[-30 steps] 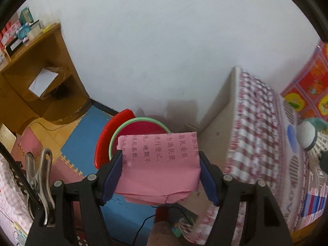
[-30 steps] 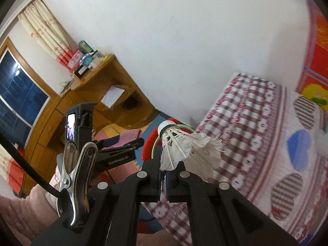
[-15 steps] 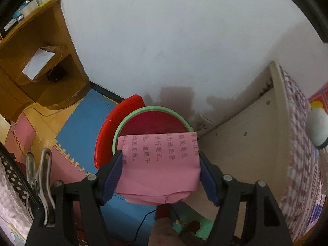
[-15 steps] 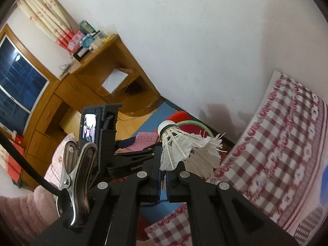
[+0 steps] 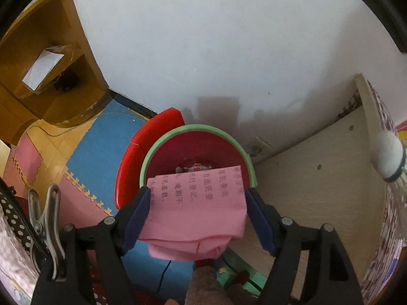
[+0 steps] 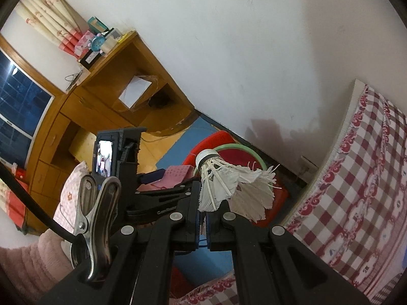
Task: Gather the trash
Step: 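Open the left tool above the bucket to drop the pink paper, then open the right tool above the bucket to drop the shuttlecock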
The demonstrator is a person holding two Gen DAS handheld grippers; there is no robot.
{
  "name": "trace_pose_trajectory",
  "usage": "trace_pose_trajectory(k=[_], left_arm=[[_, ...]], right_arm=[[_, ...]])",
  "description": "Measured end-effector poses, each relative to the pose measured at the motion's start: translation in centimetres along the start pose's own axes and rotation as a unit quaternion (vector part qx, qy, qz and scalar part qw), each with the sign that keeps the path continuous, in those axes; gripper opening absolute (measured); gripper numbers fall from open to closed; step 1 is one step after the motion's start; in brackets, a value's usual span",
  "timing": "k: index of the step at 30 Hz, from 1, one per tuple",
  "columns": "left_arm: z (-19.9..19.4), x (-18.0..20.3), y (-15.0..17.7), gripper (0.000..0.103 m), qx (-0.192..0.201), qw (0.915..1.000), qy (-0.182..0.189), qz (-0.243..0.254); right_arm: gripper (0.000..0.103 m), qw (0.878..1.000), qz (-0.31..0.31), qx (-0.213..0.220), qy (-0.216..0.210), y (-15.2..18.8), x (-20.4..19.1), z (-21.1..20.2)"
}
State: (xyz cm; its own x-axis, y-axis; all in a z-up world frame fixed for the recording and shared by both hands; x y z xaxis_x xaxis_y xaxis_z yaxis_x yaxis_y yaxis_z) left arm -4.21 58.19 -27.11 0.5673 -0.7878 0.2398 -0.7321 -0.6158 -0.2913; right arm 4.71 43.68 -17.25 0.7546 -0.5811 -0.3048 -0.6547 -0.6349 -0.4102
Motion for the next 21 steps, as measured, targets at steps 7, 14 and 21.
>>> trace_pose_trajectory(k=[7,14,21], left_arm=[[-0.4,-0.3,-0.3,0.085,0.006,0.9997,0.025,0.003],[-1.5,-0.2,-0.2,0.089,0.013,0.9991,0.041,0.002],[-2.4,-2.4,0.7,0.089,0.007,0.9975,0.055,-0.045]], right_arm=[[0.004,1.0,-0.007,-0.015,-0.001,-0.3,-0.1,1.6],[0.004,0.999,-0.016,-0.03,-0.004,-0.8,-0.8,3.5],[0.011,0.999,-0.026,-0.048,0.002,-1.4,-1.8,5.8]])
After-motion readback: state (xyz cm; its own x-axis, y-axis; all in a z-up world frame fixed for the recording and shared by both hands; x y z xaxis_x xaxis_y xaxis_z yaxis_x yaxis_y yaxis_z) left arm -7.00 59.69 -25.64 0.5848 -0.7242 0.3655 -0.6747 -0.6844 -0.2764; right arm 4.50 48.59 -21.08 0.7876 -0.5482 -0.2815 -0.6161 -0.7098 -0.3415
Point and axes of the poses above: each gripper's, at about its wrist camera, not at the fingertips, and z roughly the way its jaws point, x to its right, y to its underside, the point moved 3 cm from there along z, roughly the way its jaws point, and after that the axes turned 7 degrees about y, right-handed, at the moved point
